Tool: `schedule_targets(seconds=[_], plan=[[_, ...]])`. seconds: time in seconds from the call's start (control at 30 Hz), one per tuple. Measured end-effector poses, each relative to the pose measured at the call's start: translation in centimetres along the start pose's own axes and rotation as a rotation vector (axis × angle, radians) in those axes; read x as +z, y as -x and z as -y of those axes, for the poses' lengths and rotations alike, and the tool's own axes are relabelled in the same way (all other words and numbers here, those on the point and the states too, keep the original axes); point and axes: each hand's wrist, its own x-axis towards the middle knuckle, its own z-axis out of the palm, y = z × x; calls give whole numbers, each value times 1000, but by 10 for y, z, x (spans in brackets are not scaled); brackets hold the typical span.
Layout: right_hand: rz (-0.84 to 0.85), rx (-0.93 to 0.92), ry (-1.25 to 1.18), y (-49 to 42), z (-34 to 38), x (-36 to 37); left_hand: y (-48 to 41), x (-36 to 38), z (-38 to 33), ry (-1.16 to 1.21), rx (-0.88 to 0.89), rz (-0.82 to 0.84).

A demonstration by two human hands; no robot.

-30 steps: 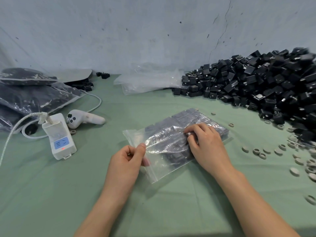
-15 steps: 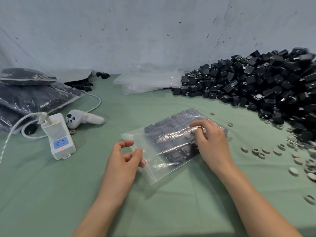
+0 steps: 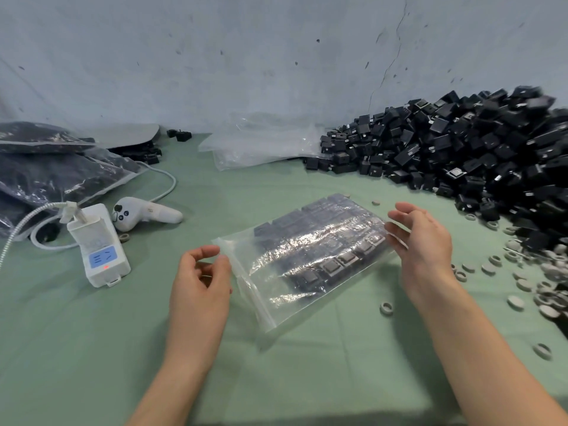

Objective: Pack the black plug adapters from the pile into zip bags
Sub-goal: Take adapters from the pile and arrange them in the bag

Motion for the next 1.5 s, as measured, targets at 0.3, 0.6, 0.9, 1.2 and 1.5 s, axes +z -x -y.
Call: schedule_targets(seconds=[0.3, 0.6, 0.9, 1.2, 1.5], plan=[[-37, -355, 925, 8, 3, -30, 31, 42, -24, -254, 464, 256], [-4, -69, 1509, 8, -3, -67, 57, 106, -20, -798, 788, 684], [69, -302, 1510, -11, -5, -83, 58, 117, -26, -717, 743, 810], [-41, -444, 1486, -37, -11, -77, 57, 131, -35, -607, 655, 865], [-176, -412, 1586, -67, -10, -73, 41, 132, -45, -445, 591, 851]])
